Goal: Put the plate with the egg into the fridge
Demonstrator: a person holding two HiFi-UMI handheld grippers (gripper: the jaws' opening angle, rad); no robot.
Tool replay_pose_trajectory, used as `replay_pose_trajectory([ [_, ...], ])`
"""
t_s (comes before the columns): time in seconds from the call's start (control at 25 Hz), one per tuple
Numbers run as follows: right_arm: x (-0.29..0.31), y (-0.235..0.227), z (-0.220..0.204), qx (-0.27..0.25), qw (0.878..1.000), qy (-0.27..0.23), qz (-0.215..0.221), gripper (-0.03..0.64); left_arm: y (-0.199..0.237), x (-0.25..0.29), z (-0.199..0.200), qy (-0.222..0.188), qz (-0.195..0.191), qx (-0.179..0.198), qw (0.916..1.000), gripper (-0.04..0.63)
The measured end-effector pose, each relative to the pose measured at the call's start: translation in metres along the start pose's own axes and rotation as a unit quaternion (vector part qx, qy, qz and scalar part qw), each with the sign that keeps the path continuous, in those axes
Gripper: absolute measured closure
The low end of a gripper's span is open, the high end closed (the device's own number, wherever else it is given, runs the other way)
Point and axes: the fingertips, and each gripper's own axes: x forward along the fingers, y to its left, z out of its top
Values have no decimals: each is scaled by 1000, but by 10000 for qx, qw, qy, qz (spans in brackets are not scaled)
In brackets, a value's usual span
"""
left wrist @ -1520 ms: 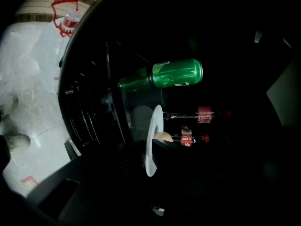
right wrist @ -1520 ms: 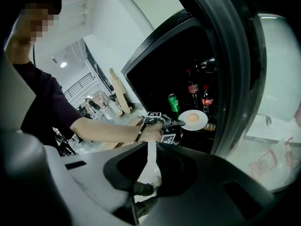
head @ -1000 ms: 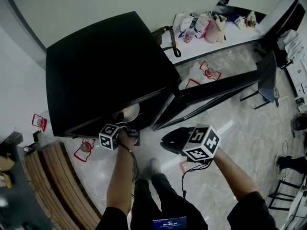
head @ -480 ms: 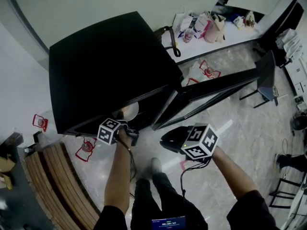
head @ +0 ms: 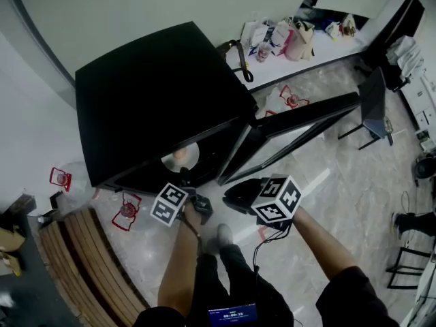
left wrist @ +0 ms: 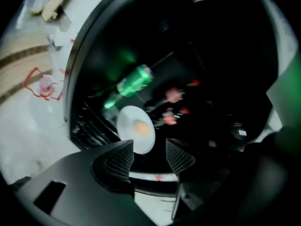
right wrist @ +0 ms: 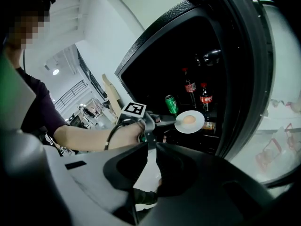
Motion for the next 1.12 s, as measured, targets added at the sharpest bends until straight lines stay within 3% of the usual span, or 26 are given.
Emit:
replay_pose_trajectory([
  [0.16,9,14,14,48,9998,-173,-13,555,-52,-38,-14,143,-1148,16,9933,391],
  [0.28,5,31,22,10,9995,-296,-120,554,-76,-71,-17,227,-1695,105,9852,391],
  [0.4,-9,45,30,13,9982,-503,-330,555,-90,-96,-21,350,-1873,374,9810,396],
  [0.52,-23,56,38,55,9956,-786,-504,554,-103,-116,-20,287,-1939,720,9780,537],
  [0.6,-32,64,38,70,9934,-970,-615,554,-115,-130,-25,306,-2100,1052,9715,568],
  [0.72,-47,72,31,79,9892,-1221,-806,555,-133,-146,-41,430,-2333,1440,9607,584],
  [0.96,-100,61,4,307,9736,-1762,-1418,577,-170,-158,-87,808,-2678,1794,9432,586],
  [1.12,-155,31,-27,499,9588,-2037,-1917,586,-203,-162,-136,1139,-2939,2168,9239,586],
])
